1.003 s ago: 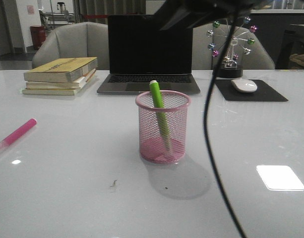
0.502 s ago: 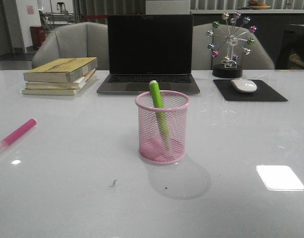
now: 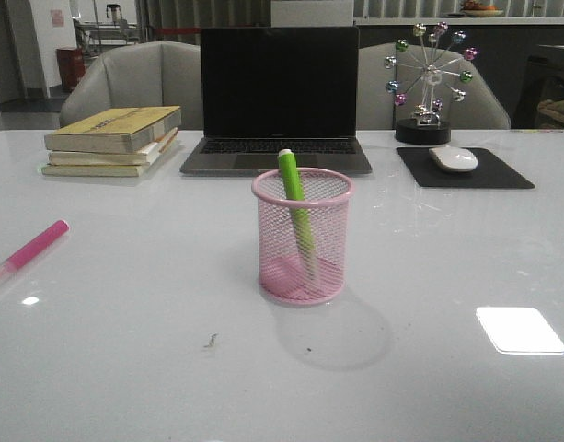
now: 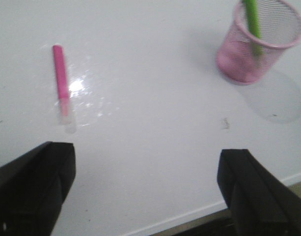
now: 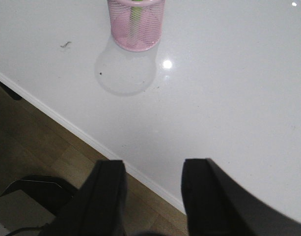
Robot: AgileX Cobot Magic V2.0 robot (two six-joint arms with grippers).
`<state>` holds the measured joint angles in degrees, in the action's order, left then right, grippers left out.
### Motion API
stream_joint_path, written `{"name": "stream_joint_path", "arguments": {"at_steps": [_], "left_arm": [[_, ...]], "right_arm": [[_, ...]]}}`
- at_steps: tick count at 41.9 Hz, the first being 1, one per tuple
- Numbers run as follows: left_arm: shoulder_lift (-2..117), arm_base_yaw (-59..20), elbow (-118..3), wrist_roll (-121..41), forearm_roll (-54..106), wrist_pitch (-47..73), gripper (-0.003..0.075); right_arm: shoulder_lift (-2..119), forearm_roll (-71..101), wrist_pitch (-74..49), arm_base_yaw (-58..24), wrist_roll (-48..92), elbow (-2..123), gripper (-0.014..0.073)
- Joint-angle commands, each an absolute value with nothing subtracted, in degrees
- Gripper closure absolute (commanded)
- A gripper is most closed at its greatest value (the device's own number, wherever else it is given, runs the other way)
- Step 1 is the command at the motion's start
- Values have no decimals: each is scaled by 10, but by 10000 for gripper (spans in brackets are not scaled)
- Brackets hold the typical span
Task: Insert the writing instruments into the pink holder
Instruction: 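Lift the right gripper away from the holder, then lower the left gripper onto the pink marker and grasp it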
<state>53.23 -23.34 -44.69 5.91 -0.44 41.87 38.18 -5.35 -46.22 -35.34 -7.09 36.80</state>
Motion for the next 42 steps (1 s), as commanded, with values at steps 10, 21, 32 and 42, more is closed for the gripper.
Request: {"name": "stream_joint_path", "arguments": {"at_steps": [10, 21, 32, 42], "left_arm": [[735, -106, -570, 62, -18, 394, 87], [916, -102, -689, 53, -49, 417, 87], [1074, -73, -822, -31, 51, 451, 87], [1152, -67, -887, -38, 44, 434, 87]], "right_arm": [[381, -66, -433, -351, -73, 383, 202], [381, -66, -432, -351, -73, 383, 202], [381, -66, -432, -351, -73, 383, 202], [381, -66, -432, -351, -73, 383, 202]]}}
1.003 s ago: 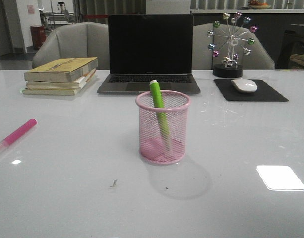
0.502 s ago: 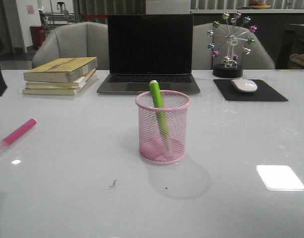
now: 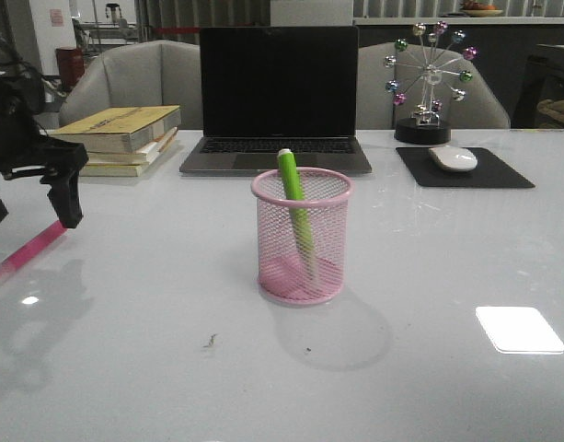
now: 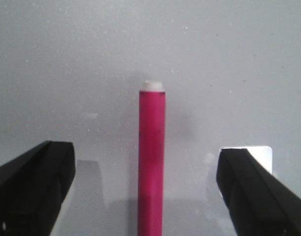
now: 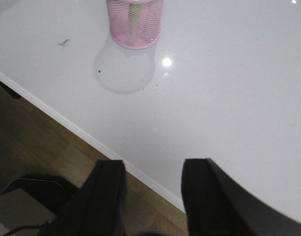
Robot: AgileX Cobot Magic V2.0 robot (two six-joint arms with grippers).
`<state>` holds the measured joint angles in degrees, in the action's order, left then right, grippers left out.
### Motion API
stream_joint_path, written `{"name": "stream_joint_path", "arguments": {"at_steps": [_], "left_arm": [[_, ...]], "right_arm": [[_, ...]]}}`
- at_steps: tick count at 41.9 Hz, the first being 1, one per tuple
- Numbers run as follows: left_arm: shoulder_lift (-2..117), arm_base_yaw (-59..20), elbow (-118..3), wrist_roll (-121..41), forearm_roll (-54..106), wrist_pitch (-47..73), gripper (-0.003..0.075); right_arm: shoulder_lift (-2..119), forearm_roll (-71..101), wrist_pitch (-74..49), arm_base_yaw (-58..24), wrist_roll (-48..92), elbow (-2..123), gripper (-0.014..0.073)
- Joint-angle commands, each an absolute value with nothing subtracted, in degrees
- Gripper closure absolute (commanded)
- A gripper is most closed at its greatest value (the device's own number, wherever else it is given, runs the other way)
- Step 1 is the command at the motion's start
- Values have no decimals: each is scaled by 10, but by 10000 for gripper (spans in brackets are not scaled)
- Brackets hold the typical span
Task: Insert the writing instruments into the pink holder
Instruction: 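Lower the left gripper onto the pink marker and grasp it, then lift the pink marker over the holder and release it inside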
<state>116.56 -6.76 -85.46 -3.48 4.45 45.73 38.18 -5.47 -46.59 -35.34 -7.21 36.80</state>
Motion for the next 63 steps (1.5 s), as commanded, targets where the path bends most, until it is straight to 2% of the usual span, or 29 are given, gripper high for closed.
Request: {"name": "stream_joint_path", "arguments": {"at_steps": [1, 15, 18, 29, 37, 43, 50, 63], "left_arm": [[1155, -67, -892, -38, 44, 434, 87], [1191, -67, -911, -38, 15, 434, 105], [1191, -67, -911, -38, 8, 437, 167], [1191, -67, -911, -38, 6, 443, 480], [1186, -67, -911, -38, 22, 450, 633], [1141, -71, -891, -39, 49, 419, 629], [1036, -94, -823, -62, 57, 328, 629], [821, -216, -610, -62, 79, -28, 629]], "right_arm": [[381, -66, -432, -351, -73, 383, 202], [381, -66, -432, -351, -73, 383, 202], [381, -66, -432, -351, -73, 383, 202], [381, -66, -432, -351, -73, 383, 202], [381, -66, -432, -351, -73, 383, 202], [381, -66, -432, -351, -73, 383, 202], [381, -66, -432, -351, -73, 383, 202], [381, -66, -432, -351, -73, 383, 202]]}}
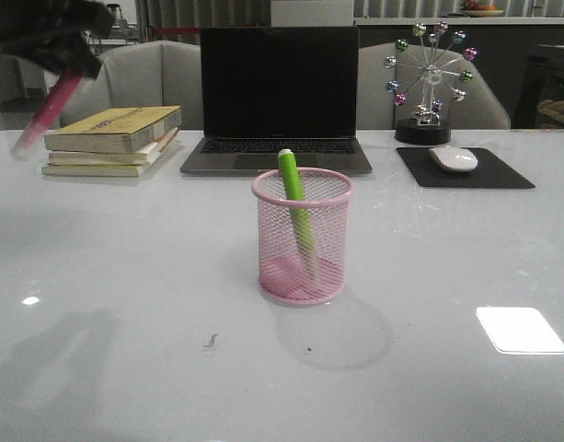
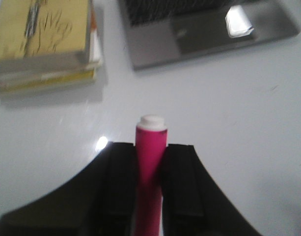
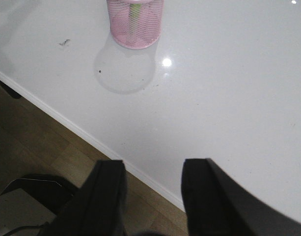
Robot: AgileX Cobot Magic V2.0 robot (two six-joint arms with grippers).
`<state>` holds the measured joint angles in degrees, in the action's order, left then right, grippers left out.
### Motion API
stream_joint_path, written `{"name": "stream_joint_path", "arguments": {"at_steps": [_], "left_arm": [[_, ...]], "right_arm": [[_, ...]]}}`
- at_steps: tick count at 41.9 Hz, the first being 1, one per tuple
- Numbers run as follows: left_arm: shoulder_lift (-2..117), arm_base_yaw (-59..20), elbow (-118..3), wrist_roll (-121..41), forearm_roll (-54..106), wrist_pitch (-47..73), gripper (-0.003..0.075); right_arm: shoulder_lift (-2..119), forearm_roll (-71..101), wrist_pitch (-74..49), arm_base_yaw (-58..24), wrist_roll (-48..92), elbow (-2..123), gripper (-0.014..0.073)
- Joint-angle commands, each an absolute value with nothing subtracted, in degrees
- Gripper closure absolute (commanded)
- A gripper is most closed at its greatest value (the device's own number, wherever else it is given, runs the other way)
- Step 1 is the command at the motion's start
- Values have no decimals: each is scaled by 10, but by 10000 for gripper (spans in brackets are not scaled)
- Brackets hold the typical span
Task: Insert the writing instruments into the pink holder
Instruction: 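Lift the pink marker over the holder and release it inside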
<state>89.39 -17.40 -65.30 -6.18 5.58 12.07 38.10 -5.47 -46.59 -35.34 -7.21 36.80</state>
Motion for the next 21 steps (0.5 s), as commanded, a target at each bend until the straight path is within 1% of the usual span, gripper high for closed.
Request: {"name": "stream_joint_path", "arguments": {"at_steps": [1, 3, 4, 9, 15, 21], "left_arm": [[810, -229, -593, -62, 85, -74, 629], [794, -262, -561, -62, 100, -143, 629], [790, -277, -542, -61, 113, -197, 629], [797, -368, -488, -59, 129, -345, 629], [855, -450, -489, -59, 129, -451, 629], [930, -482, -513, -59, 129, -519, 629]], "right_arm": [[381, -66, -432, -351, -73, 383, 202], [381, -66, -432, -351, -73, 383, 202], [381, -66, -432, -351, -73, 383, 202], [381, -66, -432, -351, -73, 383, 202], [381, -66, -432, -351, -73, 383, 202], [381, -66, -432, -351, -73, 383, 202]]}}
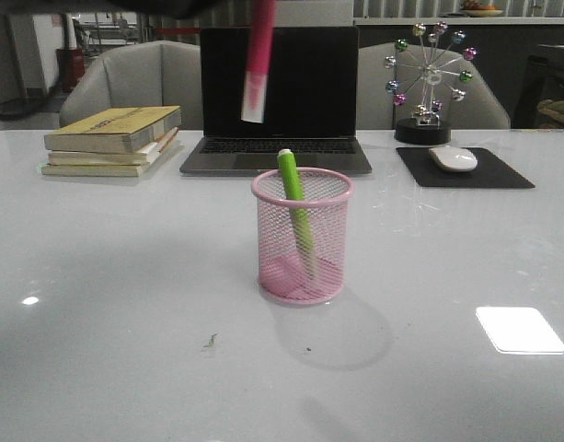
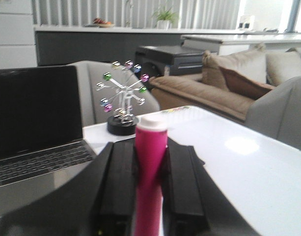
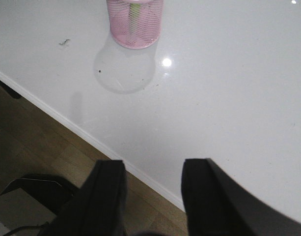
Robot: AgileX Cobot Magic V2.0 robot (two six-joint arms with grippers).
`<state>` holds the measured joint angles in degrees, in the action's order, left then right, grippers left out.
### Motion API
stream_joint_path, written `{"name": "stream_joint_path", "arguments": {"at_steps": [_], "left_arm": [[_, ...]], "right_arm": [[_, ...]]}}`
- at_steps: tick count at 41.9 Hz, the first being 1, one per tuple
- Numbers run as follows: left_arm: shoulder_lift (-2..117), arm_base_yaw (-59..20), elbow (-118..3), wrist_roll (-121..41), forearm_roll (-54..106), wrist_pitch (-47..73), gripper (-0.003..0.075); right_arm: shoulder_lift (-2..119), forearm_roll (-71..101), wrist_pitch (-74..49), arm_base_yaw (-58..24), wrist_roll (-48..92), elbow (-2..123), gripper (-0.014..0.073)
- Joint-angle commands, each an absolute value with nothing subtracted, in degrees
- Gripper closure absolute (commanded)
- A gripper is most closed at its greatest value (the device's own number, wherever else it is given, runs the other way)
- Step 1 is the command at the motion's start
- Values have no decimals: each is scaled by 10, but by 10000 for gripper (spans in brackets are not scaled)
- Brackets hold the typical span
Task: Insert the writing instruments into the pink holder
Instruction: 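Lift the pink marker over the holder and release it inside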
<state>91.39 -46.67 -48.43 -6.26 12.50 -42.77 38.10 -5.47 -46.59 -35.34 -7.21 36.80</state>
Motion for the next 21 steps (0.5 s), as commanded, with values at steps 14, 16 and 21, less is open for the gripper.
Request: {"name": "stream_joint_path", "arguments": {"at_steps": [14, 16, 21], "left_arm": [[1037, -485, -560, -59, 129, -520, 364], [1037, -485, -561, -59, 129, -518, 305], [1010, -485, -561, -59, 129, -475, 264]], "right_arm": [[381, -66, -432, -351, -73, 383, 202], [381, -66, -432, -351, -73, 383, 202], [381, -66, -432, -351, -73, 383, 202]]}}
